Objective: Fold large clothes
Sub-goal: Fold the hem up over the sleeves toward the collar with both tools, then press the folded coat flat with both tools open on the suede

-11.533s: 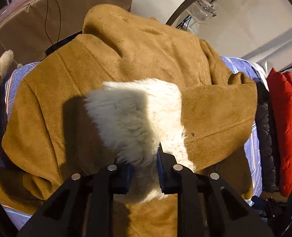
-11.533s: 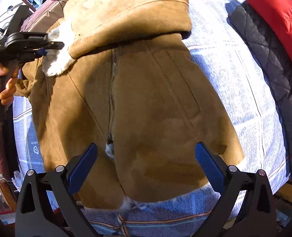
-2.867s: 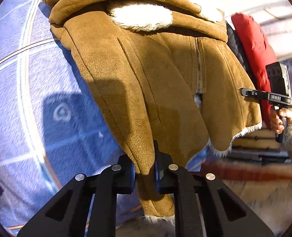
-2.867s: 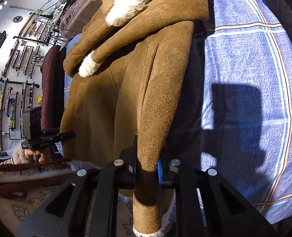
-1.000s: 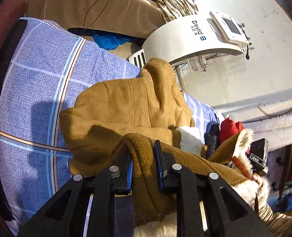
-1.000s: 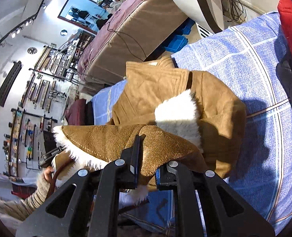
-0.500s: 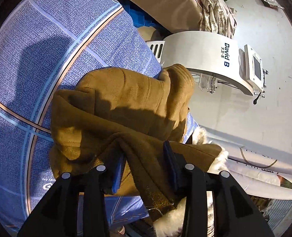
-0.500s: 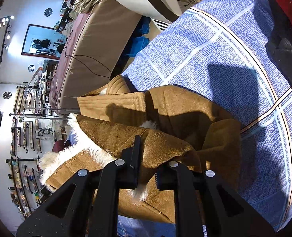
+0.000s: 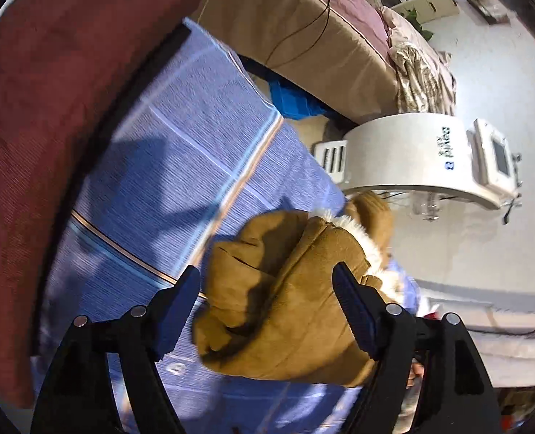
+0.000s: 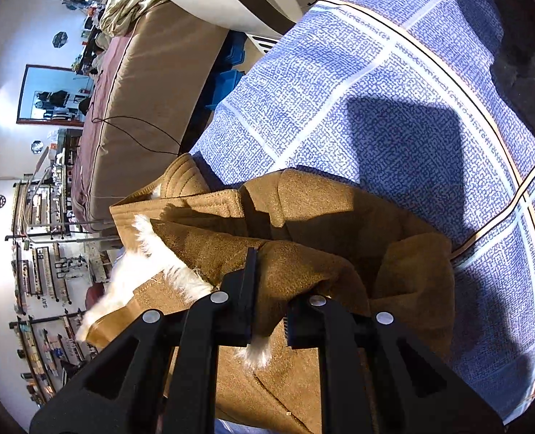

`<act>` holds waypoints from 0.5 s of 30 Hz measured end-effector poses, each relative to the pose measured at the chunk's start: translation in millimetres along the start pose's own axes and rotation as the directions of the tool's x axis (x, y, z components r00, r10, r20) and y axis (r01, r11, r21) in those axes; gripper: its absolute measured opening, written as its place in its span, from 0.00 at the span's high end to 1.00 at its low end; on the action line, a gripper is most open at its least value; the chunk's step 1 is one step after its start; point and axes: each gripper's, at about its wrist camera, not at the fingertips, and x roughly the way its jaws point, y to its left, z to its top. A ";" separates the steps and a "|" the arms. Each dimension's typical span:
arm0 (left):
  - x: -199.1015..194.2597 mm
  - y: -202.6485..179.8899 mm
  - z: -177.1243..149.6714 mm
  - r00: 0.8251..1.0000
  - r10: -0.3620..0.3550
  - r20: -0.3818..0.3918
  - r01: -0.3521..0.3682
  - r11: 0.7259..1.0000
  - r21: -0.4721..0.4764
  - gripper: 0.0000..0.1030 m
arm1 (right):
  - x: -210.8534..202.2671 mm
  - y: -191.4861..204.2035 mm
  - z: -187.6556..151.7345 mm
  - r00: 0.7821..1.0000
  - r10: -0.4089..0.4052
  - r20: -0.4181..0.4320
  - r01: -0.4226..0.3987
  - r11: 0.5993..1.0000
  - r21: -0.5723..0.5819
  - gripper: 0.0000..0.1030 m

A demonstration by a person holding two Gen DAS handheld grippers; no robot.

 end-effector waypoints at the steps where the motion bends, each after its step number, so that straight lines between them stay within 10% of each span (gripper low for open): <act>1: -2.9 -9.5 -5.6 0.998 0.060 0.021 -0.061 0.996 0.070 0.29 | -0.5 -1.2 -1.6 1.000 0.001 0.001 -0.001 1.000 0.003 0.88; 4: 3.0 -47.6 -43.3 0.983 0.170 0.073 -0.184 0.937 0.295 0.25 | -0.1 -1.6 -3.6 1.000 -0.002 0.007 0.002 1.000 0.008 0.88; 8: 37.0 -99.8 -120.9 0.972 0.213 0.099 -0.230 0.784 0.577 0.21 | -3.2 -9.5 -4.9 0.999 0.040 -0.004 -0.040 0.994 0.097 0.86; 15: 109.4 -139.9 -201.8 0.961 0.273 0.053 -0.219 0.625 0.749 0.21 | -24.4 2.6 -11.5 0.994 0.105 -0.022 -0.103 0.991 0.082 0.61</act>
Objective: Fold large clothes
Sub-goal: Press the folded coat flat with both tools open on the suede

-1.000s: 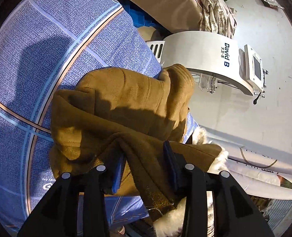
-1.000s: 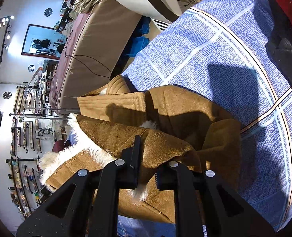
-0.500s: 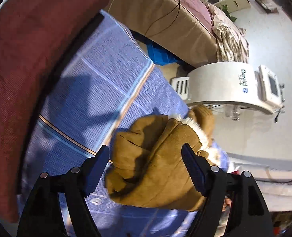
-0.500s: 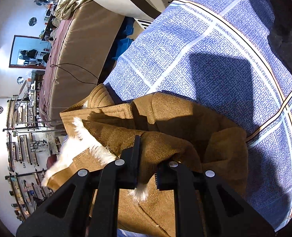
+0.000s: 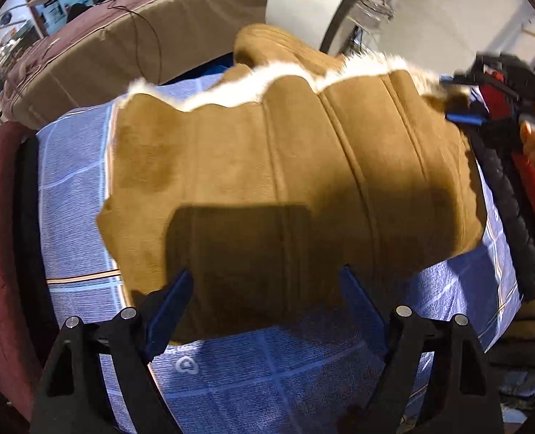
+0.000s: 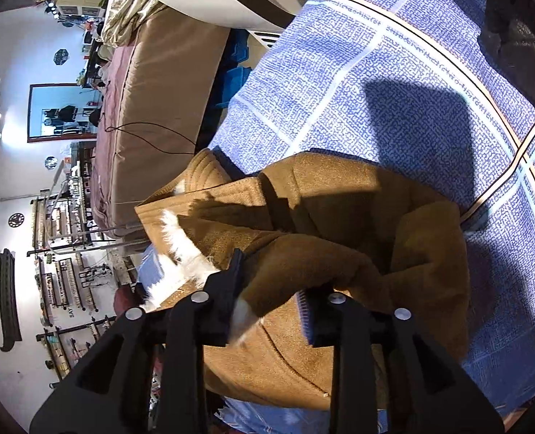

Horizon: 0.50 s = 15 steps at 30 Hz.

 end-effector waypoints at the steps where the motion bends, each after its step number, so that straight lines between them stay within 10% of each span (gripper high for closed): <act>1: 10.0 -7.0 1.2 1.000 0.017 -0.022 -0.017 1.000 0.020 0.21 | -3.7 -1.3 0.5 0.999 0.038 0.010 -0.038 0.999 0.018 0.43; 5: 23.8 -15.3 10.7 0.997 0.077 -0.016 -0.076 0.997 0.030 0.18 | -30.2 5.1 2.2 0.992 0.016 0.124 -0.019 0.999 0.026 0.33; 9: 25.2 -9.4 18.1 0.998 0.067 -0.020 -0.067 0.998 -0.011 0.16 | -44.6 46.0 -29.4 0.982 -0.081 0.172 0.121 0.964 -0.236 0.28; 15: 11.0 0.7 14.1 0.998 0.061 0.023 -0.059 0.995 -0.076 0.16 | -6.0 76.4 -147.6 0.906 -0.335 0.258 0.416 0.601 -0.682 0.21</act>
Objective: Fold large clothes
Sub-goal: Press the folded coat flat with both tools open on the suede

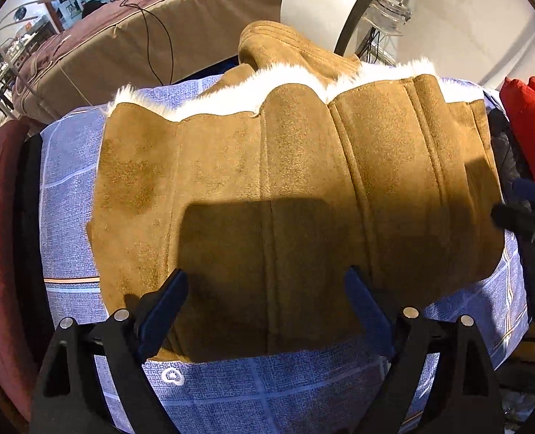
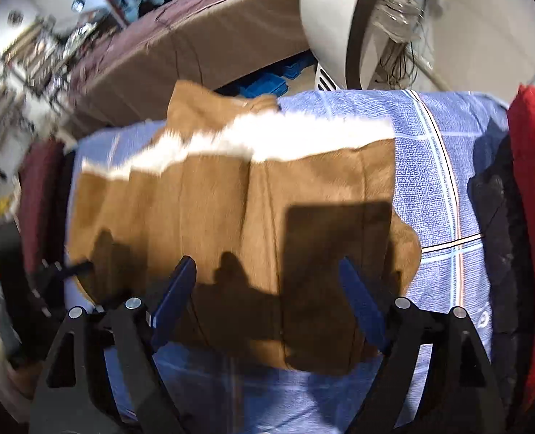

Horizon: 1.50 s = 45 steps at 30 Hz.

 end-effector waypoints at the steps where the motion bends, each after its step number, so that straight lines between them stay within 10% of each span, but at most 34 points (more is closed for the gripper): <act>1: -2.1 0.7 -1.6 1.000 -0.004 0.003 0.004 1.000 -0.007 0.16 | 1.3 11.8 -14.5 1.000 -0.028 0.003 0.028 0.998 -0.053 0.21; 15: 41.3 -8.3 13.3 0.995 0.013 -0.095 -0.010 0.999 0.035 0.05 | 63.2 8.3 -26.8 0.972 -0.188 -0.137 0.183 0.982 -0.050 0.08; 24: 73.6 8.1 37.5 0.975 -0.053 -0.215 0.040 0.997 -0.068 0.04 | 102.8 -4.9 -1.9 0.937 -0.150 -0.315 0.151 0.988 -0.020 0.04; 45: 104.9 12.6 64.9 0.971 -0.080 -0.226 0.073 0.996 -0.041 0.04 | 144.7 -5.6 24.1 0.891 -0.176 -0.419 0.184 0.983 -0.020 0.04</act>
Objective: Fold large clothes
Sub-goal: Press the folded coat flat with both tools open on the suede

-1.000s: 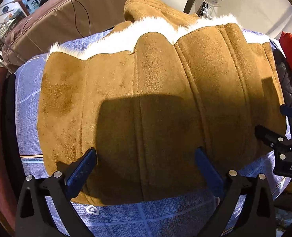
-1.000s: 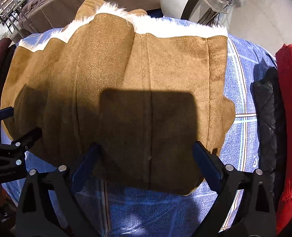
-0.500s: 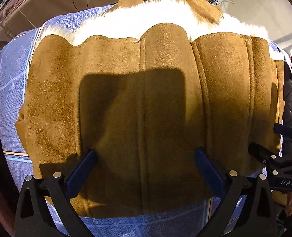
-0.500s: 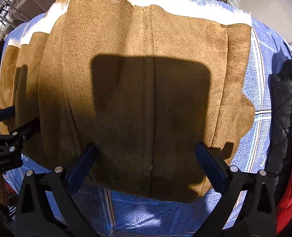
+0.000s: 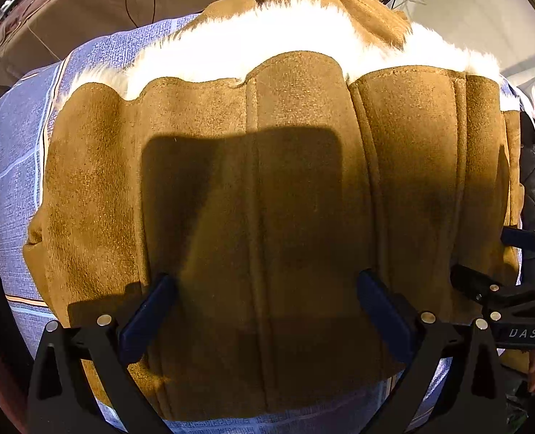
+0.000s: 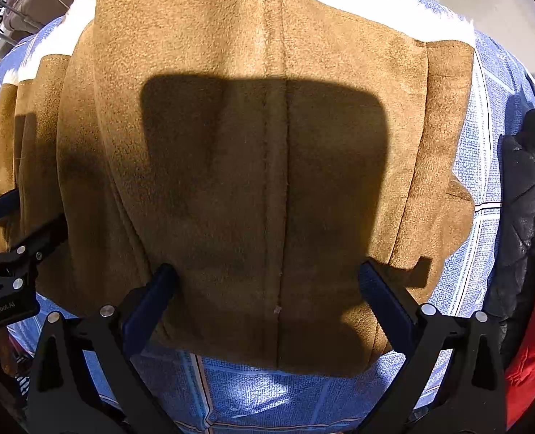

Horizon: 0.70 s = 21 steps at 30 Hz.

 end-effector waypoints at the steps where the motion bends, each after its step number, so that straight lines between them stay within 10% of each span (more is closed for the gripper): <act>1: 0.3 -3.4 3.0 1.000 0.003 0.002 -0.003 1.000 0.002 0.04 | -0.6 1.5 -1.8 1.000 -0.005 0.001 0.005 1.000 0.000 0.04; 12: 0.6 -6.0 5.3 0.999 0.009 0.039 -0.010 1.000 0.016 0.04 | 4.4 10.3 -1.4 1.000 -0.019 0.014 0.019 1.000 -0.001 0.04; 21: -28.6 -8.1 -24.9 0.989 0.024 0.145 -0.021 1.000 -0.017 0.06 | -9.5 9.9 -36.9 0.982 -0.012 0.190 0.013 1.000 -0.003 0.04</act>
